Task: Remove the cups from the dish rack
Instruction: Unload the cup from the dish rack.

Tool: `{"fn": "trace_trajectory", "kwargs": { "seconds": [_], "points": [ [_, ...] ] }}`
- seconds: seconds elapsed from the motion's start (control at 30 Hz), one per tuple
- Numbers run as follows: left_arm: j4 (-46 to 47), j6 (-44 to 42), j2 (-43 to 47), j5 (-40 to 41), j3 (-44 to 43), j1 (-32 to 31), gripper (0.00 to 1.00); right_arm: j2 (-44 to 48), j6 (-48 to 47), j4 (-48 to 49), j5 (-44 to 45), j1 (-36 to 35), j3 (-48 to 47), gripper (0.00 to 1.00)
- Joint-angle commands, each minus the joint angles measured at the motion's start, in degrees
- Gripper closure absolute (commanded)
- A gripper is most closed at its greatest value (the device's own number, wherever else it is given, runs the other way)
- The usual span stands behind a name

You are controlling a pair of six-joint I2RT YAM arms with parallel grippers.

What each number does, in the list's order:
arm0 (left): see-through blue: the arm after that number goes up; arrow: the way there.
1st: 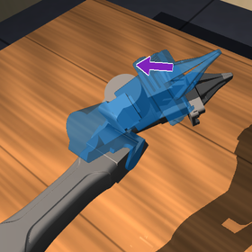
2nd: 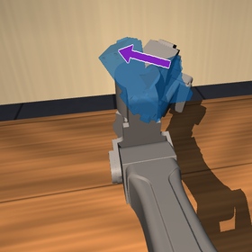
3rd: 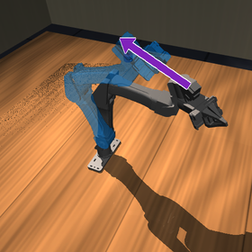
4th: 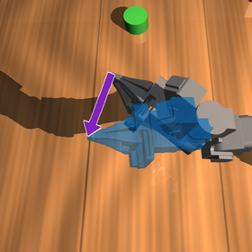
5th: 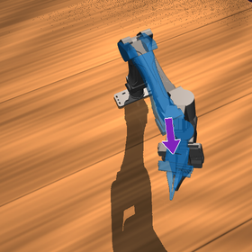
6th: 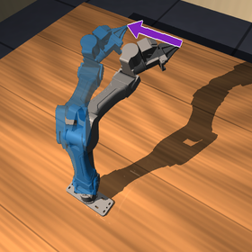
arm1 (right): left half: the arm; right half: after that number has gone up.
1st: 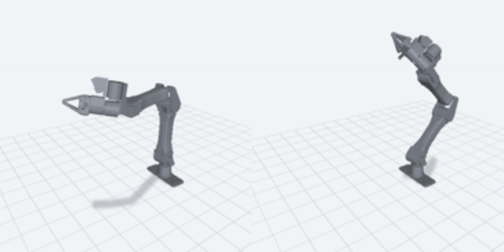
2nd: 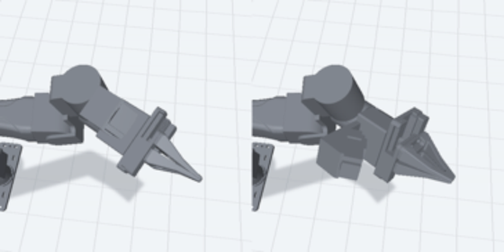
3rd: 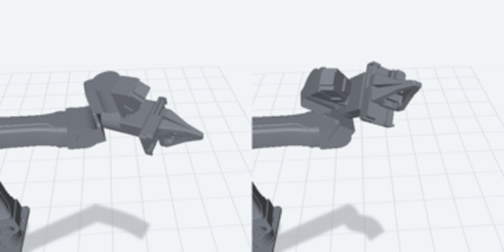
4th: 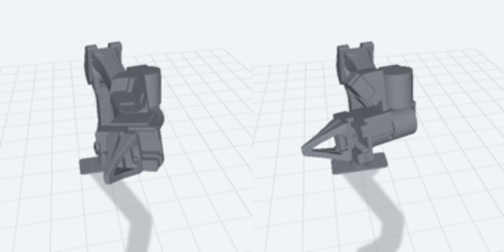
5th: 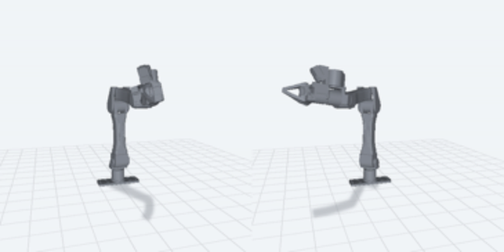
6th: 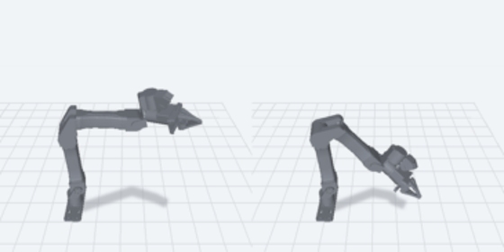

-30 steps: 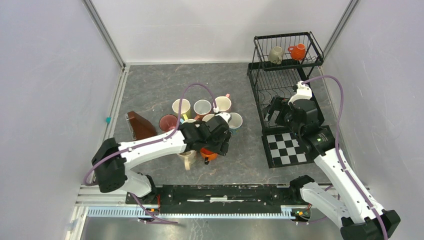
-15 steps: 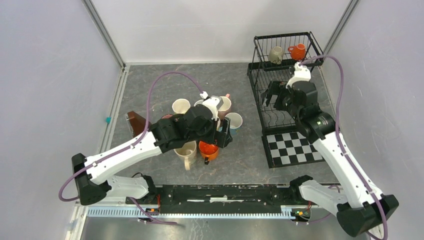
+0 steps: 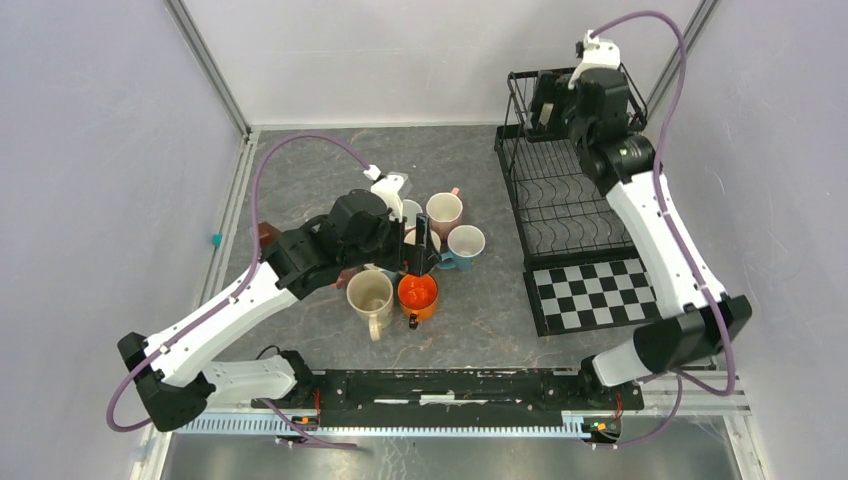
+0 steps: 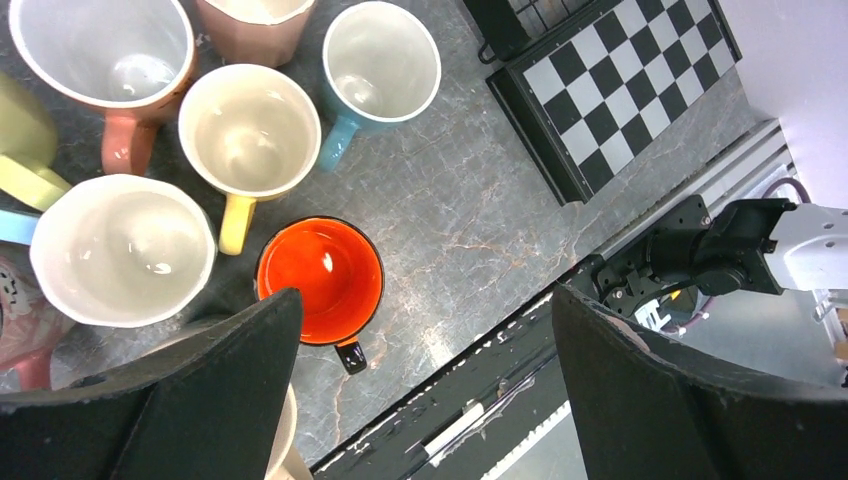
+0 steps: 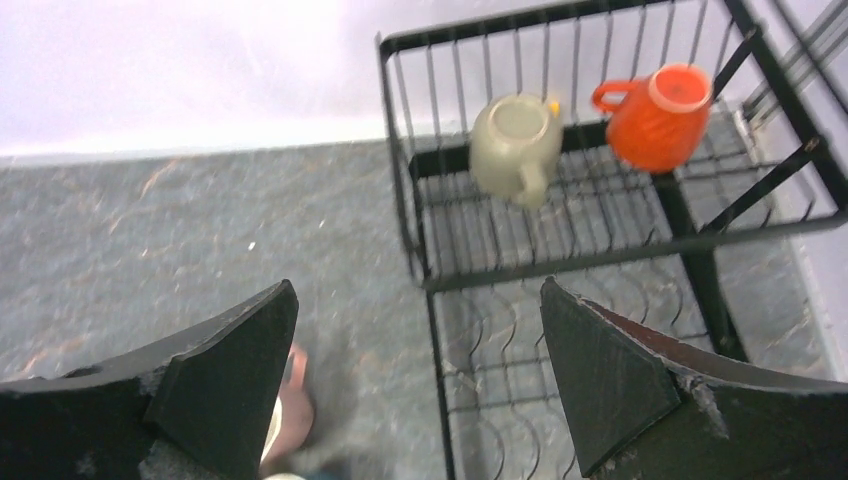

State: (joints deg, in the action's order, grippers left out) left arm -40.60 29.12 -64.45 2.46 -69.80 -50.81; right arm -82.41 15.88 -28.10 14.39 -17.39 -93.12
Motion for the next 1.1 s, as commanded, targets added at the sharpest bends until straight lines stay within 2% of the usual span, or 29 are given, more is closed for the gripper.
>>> {"fn": "trace_trajectory", "kwargs": {
  "seconds": [0.0,0.3,0.9,1.07],
  "points": [
    [-0.52,-3.68,1.82,-2.20,-2.35,1.31,0.00,-6.24,-3.79,3.00,-1.69,3.89,-8.51,0.02],
    [-1.81,-4.66,0.19,-4.38,-4.58,2.37,0.00,-20.24,-7.11,6.67,-8.81,8.98,-21.05,0.02],
    [-2.25,-3.77,-2.29,-4.87,-5.59,3.05,0.00,-32.22,-13.77,6.64,-13.67,12.27,-24.64,0.02],
    [-2.75,-3.13,-1.96,-4.64,-5.29,3.08,0.00,-33.47,-14.76,6.28,-12.36,12.37,-24.41,0.06]
  ]
}}
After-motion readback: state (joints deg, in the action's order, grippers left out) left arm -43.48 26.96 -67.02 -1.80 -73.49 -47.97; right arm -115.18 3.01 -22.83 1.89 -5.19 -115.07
